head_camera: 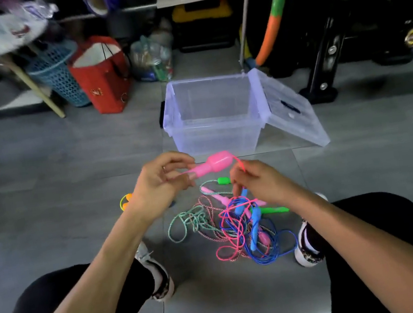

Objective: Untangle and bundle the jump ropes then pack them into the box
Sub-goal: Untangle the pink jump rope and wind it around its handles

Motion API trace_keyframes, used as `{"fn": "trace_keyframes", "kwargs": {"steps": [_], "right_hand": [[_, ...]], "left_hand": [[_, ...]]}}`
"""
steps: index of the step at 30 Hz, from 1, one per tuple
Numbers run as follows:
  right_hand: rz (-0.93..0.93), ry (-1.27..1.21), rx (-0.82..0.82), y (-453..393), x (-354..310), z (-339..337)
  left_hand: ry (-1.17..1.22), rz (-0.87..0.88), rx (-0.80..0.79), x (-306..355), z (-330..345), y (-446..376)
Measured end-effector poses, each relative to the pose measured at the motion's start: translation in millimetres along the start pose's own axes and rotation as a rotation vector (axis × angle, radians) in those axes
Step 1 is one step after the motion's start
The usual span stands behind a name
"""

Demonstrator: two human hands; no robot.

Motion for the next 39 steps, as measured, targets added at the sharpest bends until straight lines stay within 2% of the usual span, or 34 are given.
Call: {"fn": "trace_keyframes", "kwargs": {"steps": [3, 6, 9, 12, 14, 16, 20, 25, 29, 31, 33, 37, 39], "right_hand": [[-0.037, 0.069, 0.091, 1, -22, -18], [-0.107, 0.195, 0.049, 3, -41, -23], [-0.167, 0.204, 0.015, 0, -46, -19], [-0.099, 0.083, 0.015, -7, -26, -27], [-0.050, 0.166, 0.015, -11, -12, -33], [-0.023, 0.205, 0.002, -14, -8, -36], [-0.102, 0.134, 0.002, -15, -20, -31], [-0.192, 0.093, 0.048, -17, -31, -20], [-0.091, 0.119, 0.059, -21, -21, -23], [-0.047, 0.120, 0.071, -19, -17, -28], [-0.037, 0.111, 0.114, -16, -17, -35], [-0.060, 0.065, 0.180, -9, -18, -43], [-0.089, 0.046, 0.182, -7, -20, -42]], "left_hand": [[-0.133, -0.111, -0.166, -17, 12, -4], [-0.108, -0.137, -0.266, -26, 33, -8], [0.006, -0.099, -0.165, -16, 47, -19], [0.251, -0.254, 0.119, -16, 37, -30], [0.395, -0.376, 0.331, -27, 18, -36], [0.475, -0.467, 0.424, -37, 3, -40], [0.445, -0.515, 0.272, -42, 14, -40], [0.645, -0.453, 0.096, -30, 48, -39], [0.774, -0.393, 0.232, -29, 36, -50], [0.713, -0.397, 0.285, -35, 25, -54], [0.563, -0.402, 0.240, -39, 23, -52], [-0.009, -0.340, -0.046, -36, 42, -44], [-0.114, -0.270, -0.146, -33, 56, -40]]}}
Point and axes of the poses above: each hand's wrist, its own y-axis away from the middle knuckle, its own z-axis out of the palm, x = y × z, the point moved 5 cm from there along -y, towards the middle knuckle, and after that the axes turned 11 degrees about z, right-handed, at the moved point
